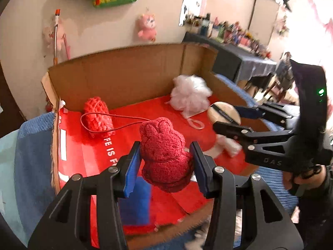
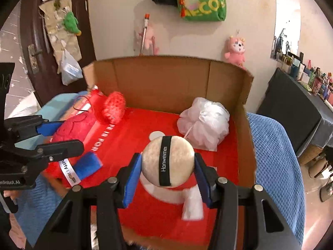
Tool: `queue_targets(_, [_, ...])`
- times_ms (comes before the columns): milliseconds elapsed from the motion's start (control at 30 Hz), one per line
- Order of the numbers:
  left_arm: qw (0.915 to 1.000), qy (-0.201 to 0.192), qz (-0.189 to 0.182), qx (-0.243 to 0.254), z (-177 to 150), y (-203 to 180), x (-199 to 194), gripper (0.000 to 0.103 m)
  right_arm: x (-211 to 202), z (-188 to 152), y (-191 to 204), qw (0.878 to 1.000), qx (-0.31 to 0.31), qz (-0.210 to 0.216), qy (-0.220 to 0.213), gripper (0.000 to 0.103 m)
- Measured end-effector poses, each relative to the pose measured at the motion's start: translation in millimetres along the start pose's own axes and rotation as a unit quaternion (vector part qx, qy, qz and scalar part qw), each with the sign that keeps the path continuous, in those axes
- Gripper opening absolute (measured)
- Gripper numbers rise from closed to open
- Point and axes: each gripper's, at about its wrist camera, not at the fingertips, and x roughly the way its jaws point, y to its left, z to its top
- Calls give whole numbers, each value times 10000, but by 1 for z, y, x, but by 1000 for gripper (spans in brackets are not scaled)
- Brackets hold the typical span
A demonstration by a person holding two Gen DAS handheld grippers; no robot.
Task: Organize soft objects
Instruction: 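Carry the red yarn ball and beige powder puff into the box with both tools, then open the left tool on the yarn ball while the right tool releases the puff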
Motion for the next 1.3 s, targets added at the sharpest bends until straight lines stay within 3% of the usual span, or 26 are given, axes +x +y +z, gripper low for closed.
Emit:
queue_targets(200, [9990, 415, 149, -95, 5, 15, 40, 45, 40, 8, -5, 9987, -19, -140, 483, 53])
queue_targets(467, [9966, 675, 433, -191, 6, 32, 64, 45, 66, 6, -9, 9943, -168, -377, 987, 53])
queue_targets(1300, [9919, 1066, 629, -278, 2, 42, 92, 47, 97, 12, -34, 9870, 143, -181, 1588, 55])
